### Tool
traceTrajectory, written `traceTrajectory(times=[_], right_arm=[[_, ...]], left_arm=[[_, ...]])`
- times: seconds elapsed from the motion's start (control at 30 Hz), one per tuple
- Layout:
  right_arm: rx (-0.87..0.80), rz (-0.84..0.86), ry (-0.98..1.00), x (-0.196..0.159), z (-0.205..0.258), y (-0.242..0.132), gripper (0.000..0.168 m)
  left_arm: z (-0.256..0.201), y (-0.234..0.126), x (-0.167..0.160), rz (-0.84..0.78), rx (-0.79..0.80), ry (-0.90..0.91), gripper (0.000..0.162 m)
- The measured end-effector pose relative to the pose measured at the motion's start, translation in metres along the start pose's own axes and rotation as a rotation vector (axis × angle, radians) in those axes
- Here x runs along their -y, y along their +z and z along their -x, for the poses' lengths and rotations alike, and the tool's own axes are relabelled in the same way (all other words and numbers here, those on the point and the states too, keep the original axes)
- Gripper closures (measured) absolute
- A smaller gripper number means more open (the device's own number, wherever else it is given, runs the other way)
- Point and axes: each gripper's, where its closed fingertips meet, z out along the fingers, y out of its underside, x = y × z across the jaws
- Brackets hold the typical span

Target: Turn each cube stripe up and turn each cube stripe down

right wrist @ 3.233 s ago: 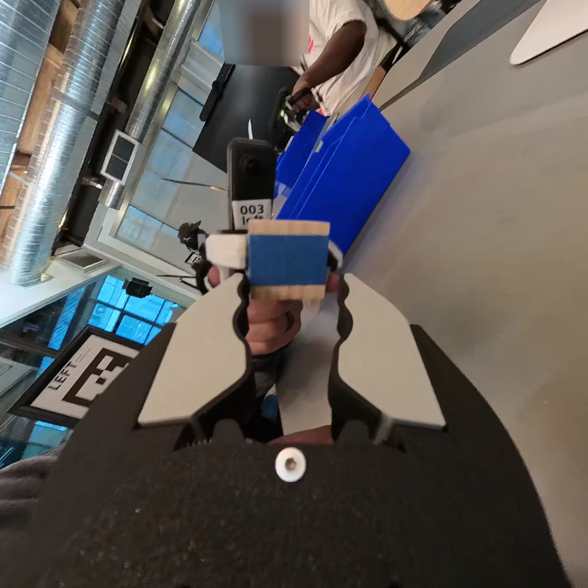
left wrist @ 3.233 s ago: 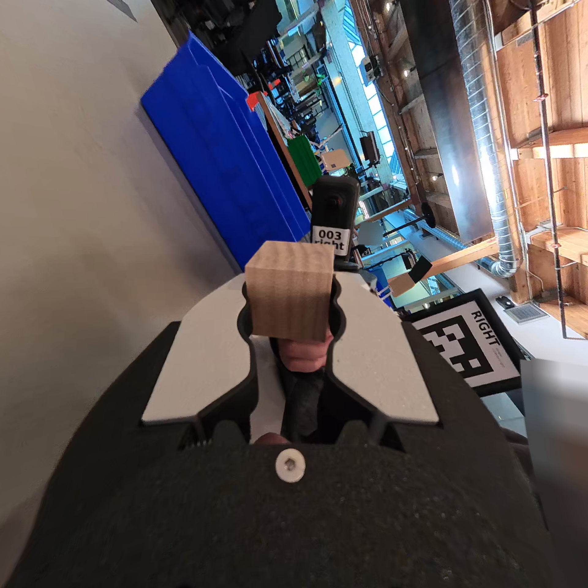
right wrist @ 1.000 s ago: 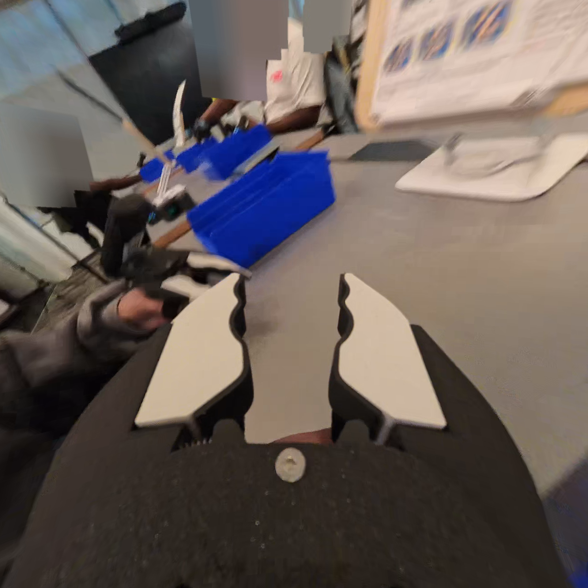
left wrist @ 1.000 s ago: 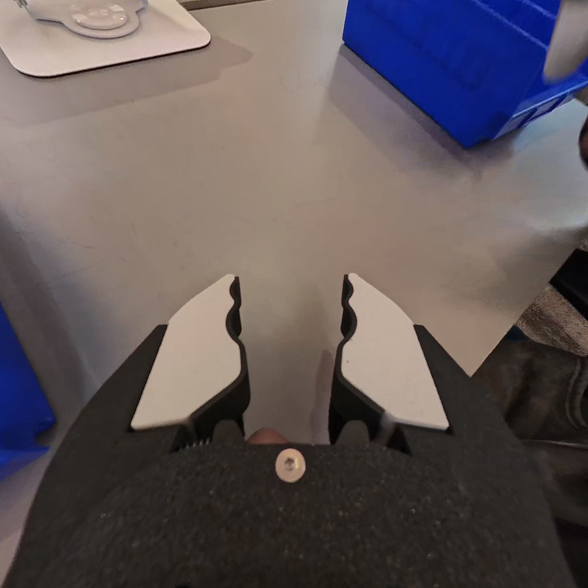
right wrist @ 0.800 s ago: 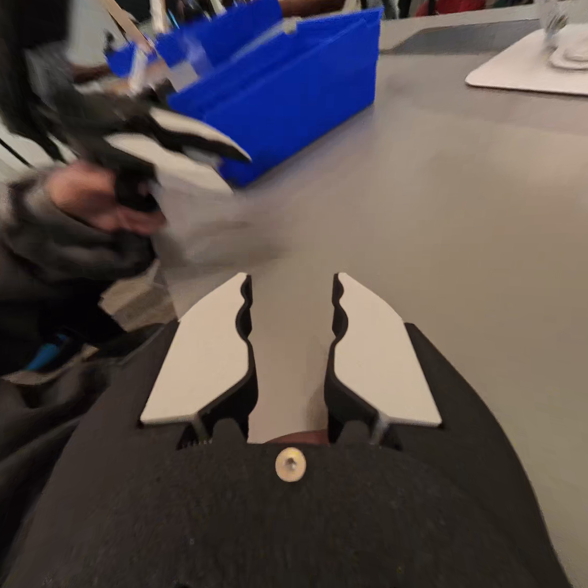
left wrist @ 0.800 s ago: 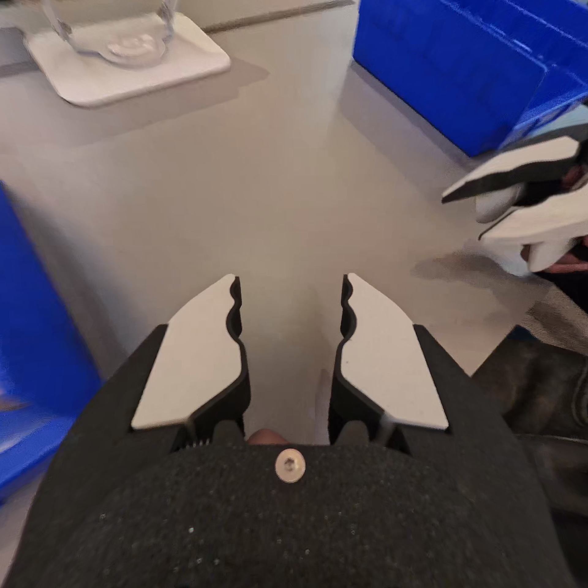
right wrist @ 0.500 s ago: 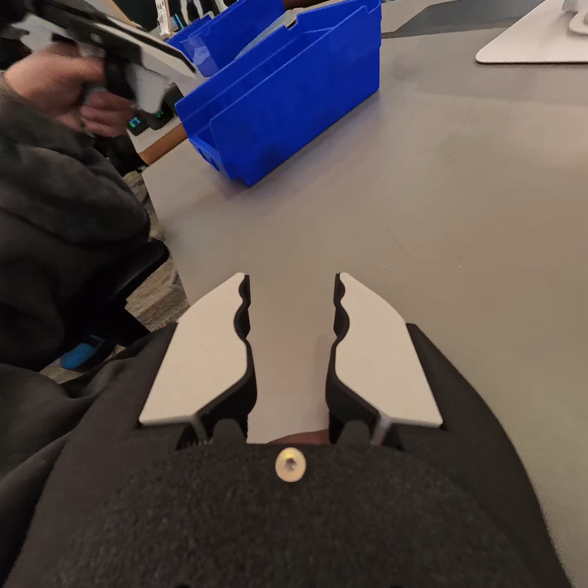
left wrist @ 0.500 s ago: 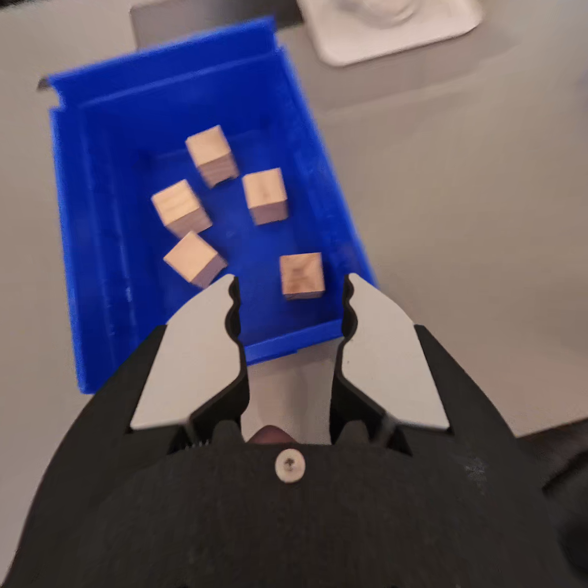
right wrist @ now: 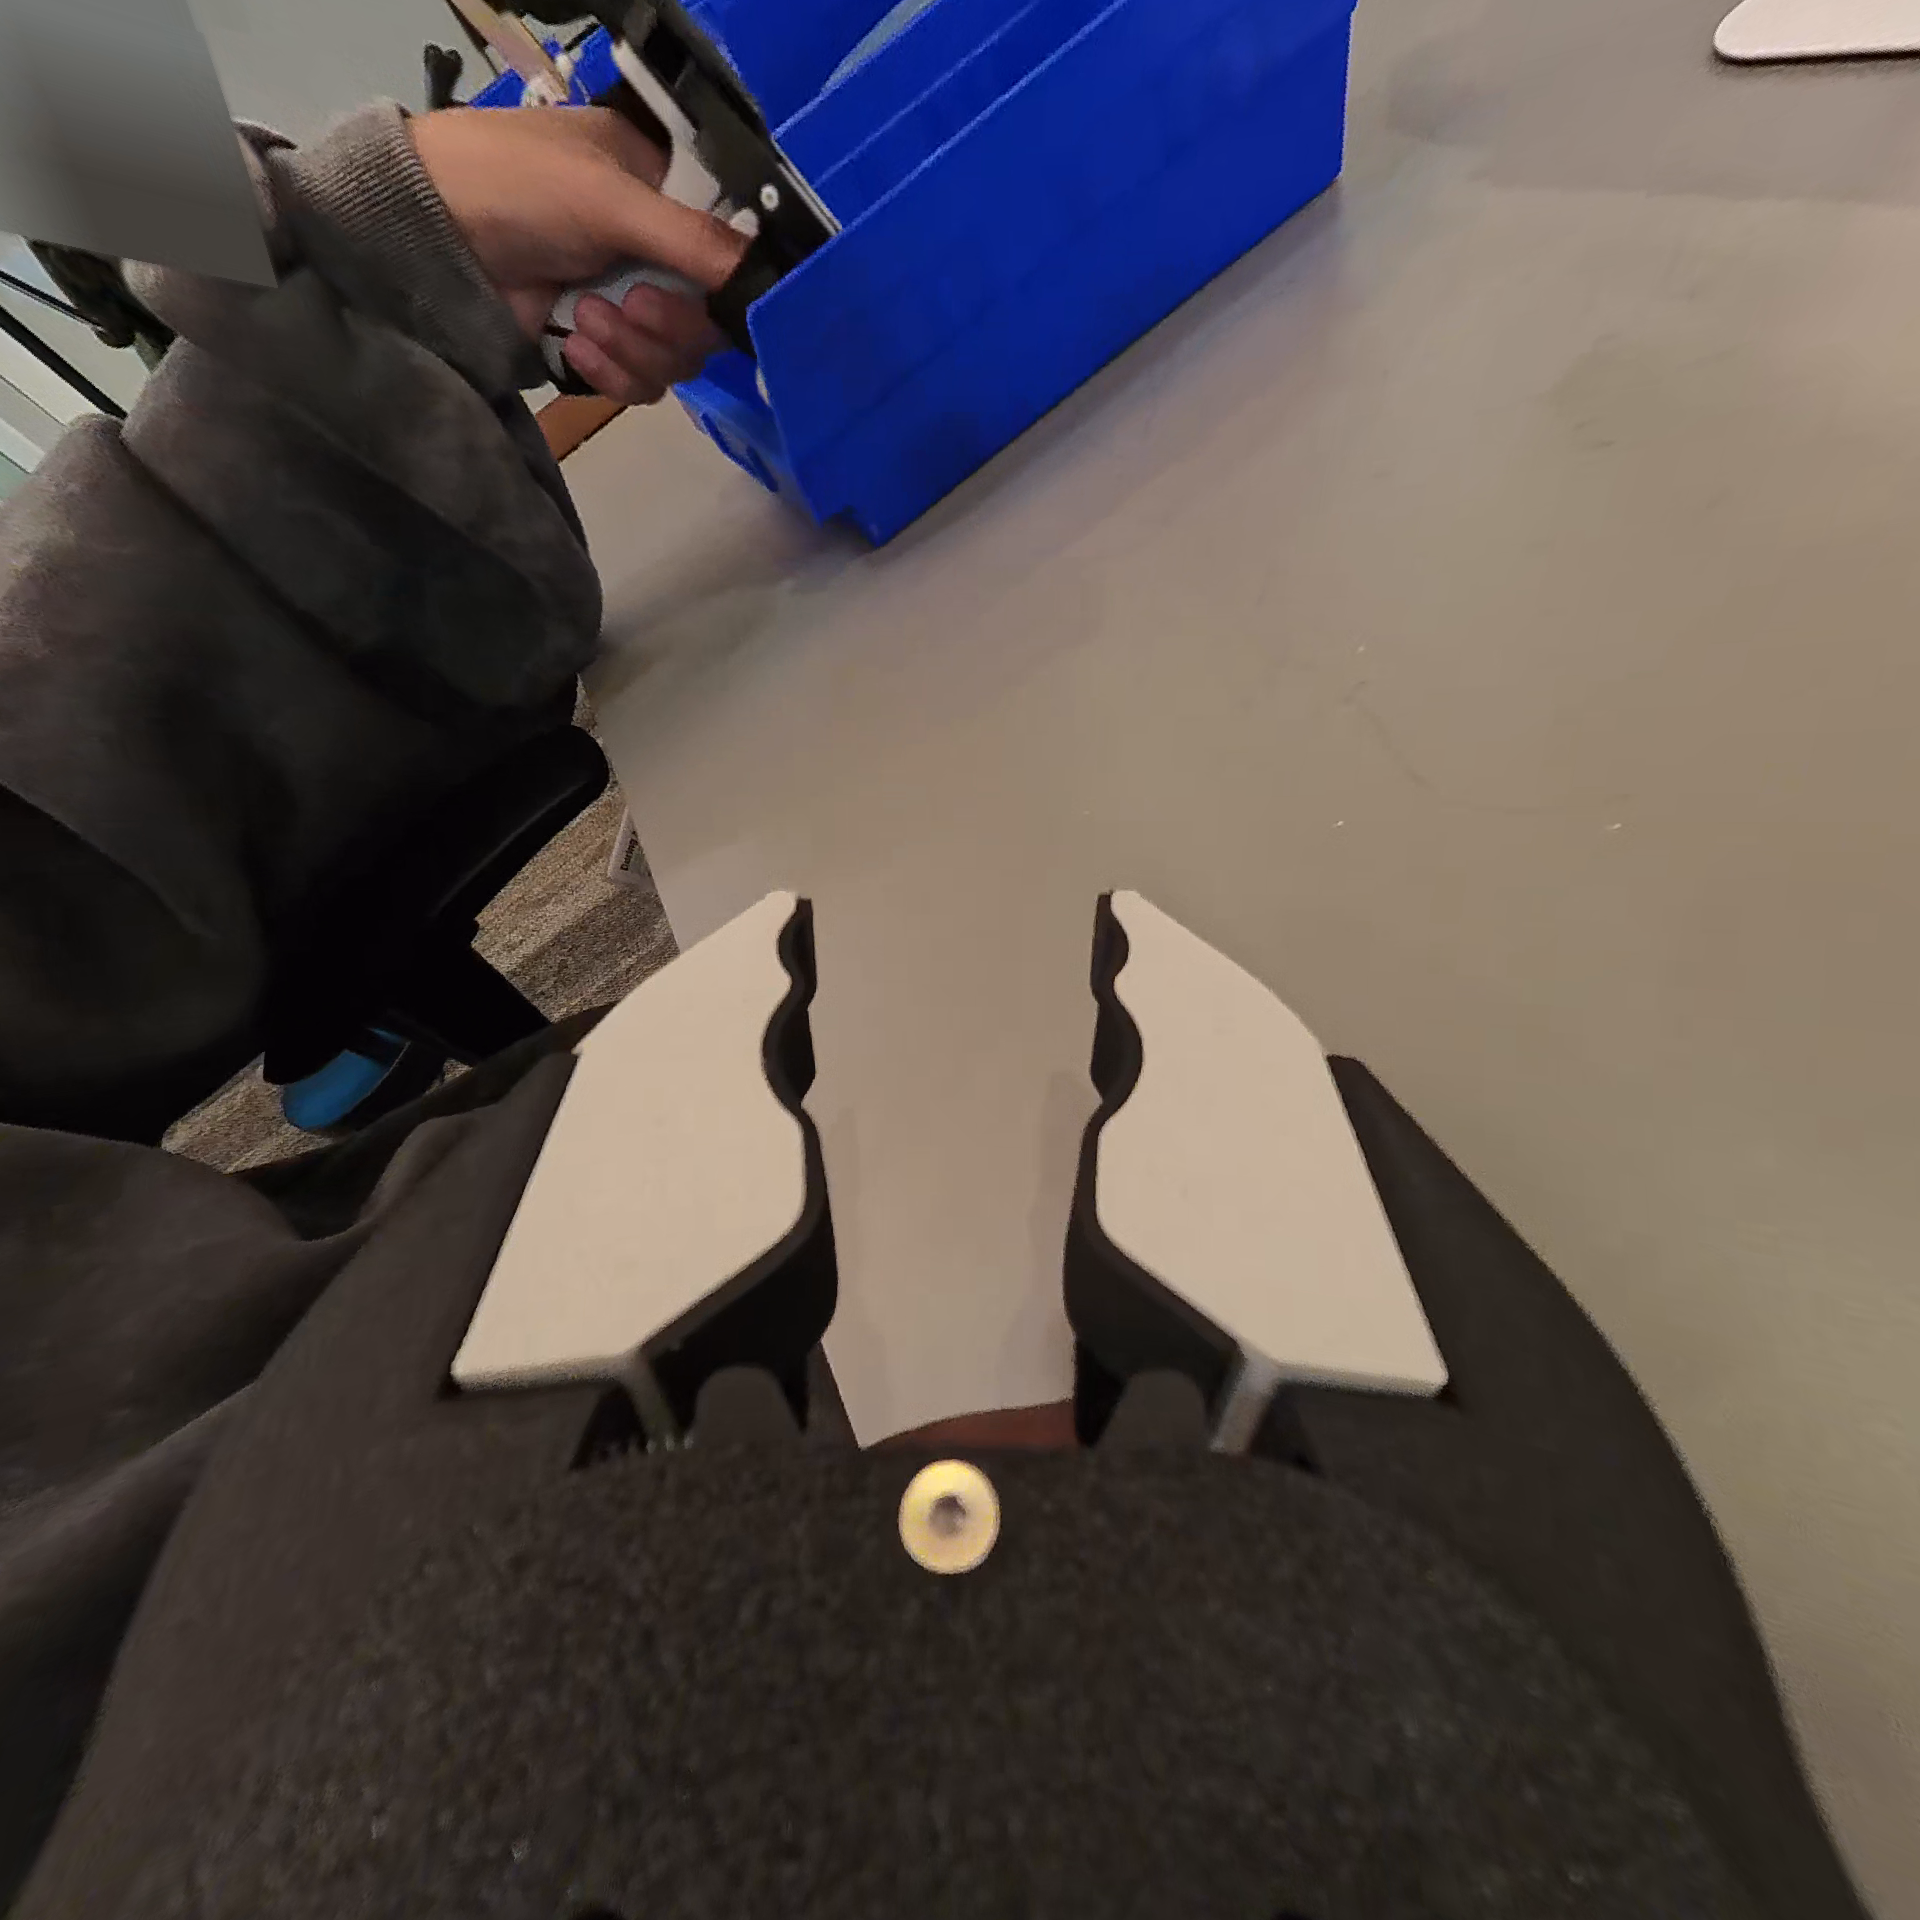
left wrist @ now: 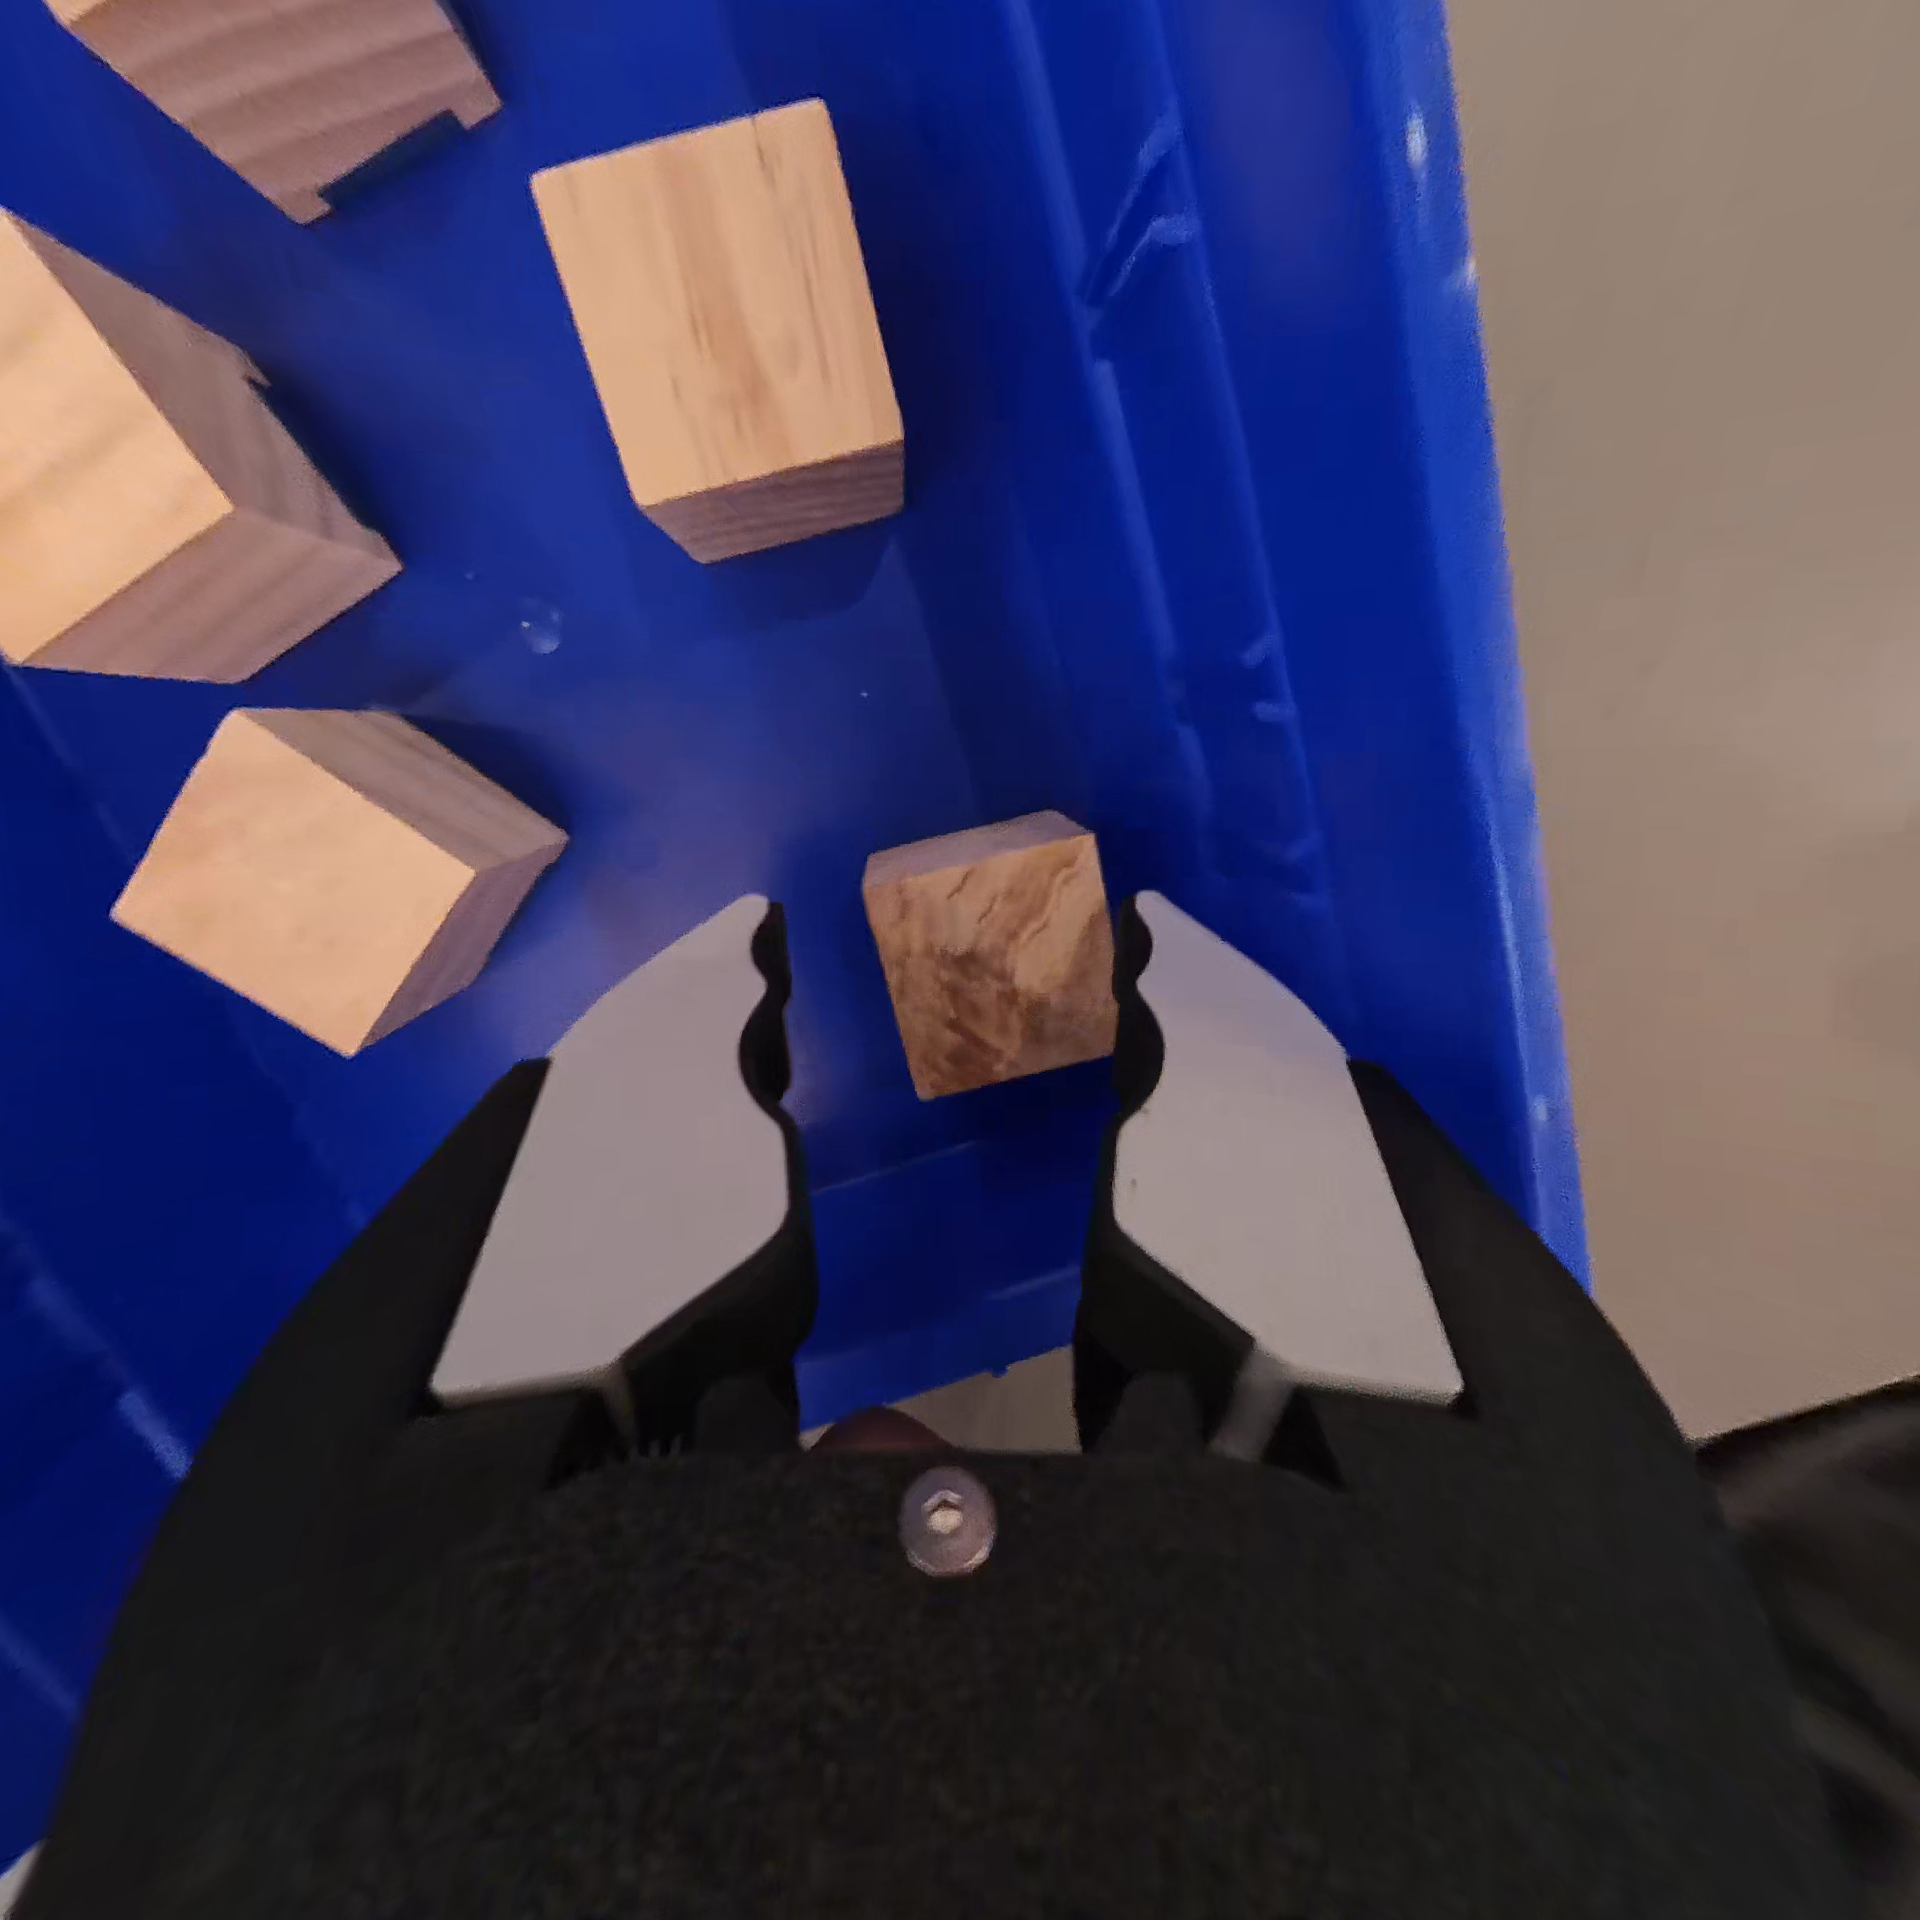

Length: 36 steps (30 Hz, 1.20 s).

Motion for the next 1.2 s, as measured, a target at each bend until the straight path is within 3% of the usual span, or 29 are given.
traceTrajectory(times=[0.17, 0.37, 0.53, 0.63, 0.73, 0.93, 1.1, 1.2], right_arm=[[0.02, 0.017, 0.028, -0.004, 0.001, 0.004, 0.118], [0.007, 0.022, 0.028, -0.005, 0.0, 0.002, 0.118], [0.035, -0.004, 0.084, 0.001, -0.005, -0.001, 0.118], [0.04, -0.037, 0.121, 0.013, -0.012, -0.004, 0.118], [0.088, -0.101, 0.195, 0.038, -0.017, -0.005, 0.118], [0.341, -0.179, 0.449, 0.097, -0.022, 0.019, 0.116], [0.547, -0.28, 0.585, 0.132, -0.01, 0.037, 0.113], [0.57, -0.308, 0.591, 0.132, -0.006, 0.047, 0.114]], left_arm=[[-0.001, 0.005, 0.002, 0.008, -0.059, -0.026, 0.115], [0.031, -0.009, -0.004, -0.013, 0.027, -0.046, 0.116], [0.038, -0.054, 0.004, -0.231, -0.211, -0.12, 0.116], [0.028, -0.094, 0.021, -0.421, -0.456, -0.159, 0.116], [-0.003, -0.129, 0.045, -0.603, -0.699, -0.115, 0.116], [-0.122, -0.16, 0.092, -0.749, -1.089, 0.052, 0.117], [-0.207, -0.155, 0.105, -0.732, -1.31, 0.098, 0.116], [-0.233, -0.132, 0.098, -0.66, -1.299, 0.131, 0.116]])
